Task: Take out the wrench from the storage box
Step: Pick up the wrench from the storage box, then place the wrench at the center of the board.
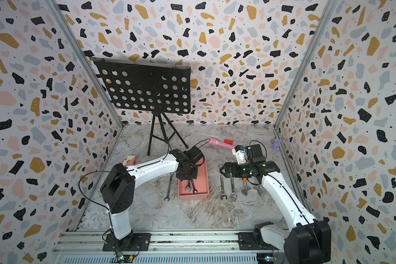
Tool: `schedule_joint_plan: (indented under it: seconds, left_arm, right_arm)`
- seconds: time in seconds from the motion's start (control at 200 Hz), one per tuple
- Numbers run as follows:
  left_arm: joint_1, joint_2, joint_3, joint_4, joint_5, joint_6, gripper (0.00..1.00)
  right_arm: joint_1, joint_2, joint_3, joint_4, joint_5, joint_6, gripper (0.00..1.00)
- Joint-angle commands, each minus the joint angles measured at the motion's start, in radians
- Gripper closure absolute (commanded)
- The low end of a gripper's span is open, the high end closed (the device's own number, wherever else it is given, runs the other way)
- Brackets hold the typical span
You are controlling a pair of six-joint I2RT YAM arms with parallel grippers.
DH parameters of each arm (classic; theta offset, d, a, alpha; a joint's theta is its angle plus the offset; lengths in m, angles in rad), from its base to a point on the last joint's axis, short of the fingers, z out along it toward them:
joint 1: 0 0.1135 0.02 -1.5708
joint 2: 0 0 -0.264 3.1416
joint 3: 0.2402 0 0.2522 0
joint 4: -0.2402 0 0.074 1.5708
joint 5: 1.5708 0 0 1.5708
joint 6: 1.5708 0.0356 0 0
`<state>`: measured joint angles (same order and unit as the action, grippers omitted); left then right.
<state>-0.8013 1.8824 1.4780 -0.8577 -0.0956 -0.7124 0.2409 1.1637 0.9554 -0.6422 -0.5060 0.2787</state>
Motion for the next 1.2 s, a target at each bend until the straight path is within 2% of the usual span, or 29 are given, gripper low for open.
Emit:
schedule_joint_plan:
  seconds: [0.0,0.325,0.611,0.696,0.871,1.196]
  left_arm:
    - [-0.001,-0.053,0.057,-0.069,-0.021,0.023,0.98]
    - [0.006,-0.175,0.095,-0.221,-0.072,0.072,0.97]
    - [0.102,-0.317,-0.088,-0.234,-0.102,0.105,0.97]
    - [0.135,-0.345,-0.158,-0.21,-0.125,0.13,0.97]
    - [0.215,-0.376,-0.317,-0.092,-0.097,0.178,0.97]
    - [0.276,-0.275,-0.443,0.08,-0.047,0.24,0.97]
  right_arm:
    - [-0.004,-0.032,0.04,-0.008,-0.015,-0.019,0.0]
    - [-0.003,-0.037,0.039,0.032,-0.085,-0.013,0.0]
    - [0.016,-0.032,0.024,0.072,-0.104,0.018,0.0]
    - [0.028,-0.029,0.022,0.076,-0.099,0.025,0.0]
    - [0.044,-0.027,0.022,0.076,-0.089,0.031,0.0]
    - [0.061,-0.016,0.035,0.052,-0.065,0.028,0.0]
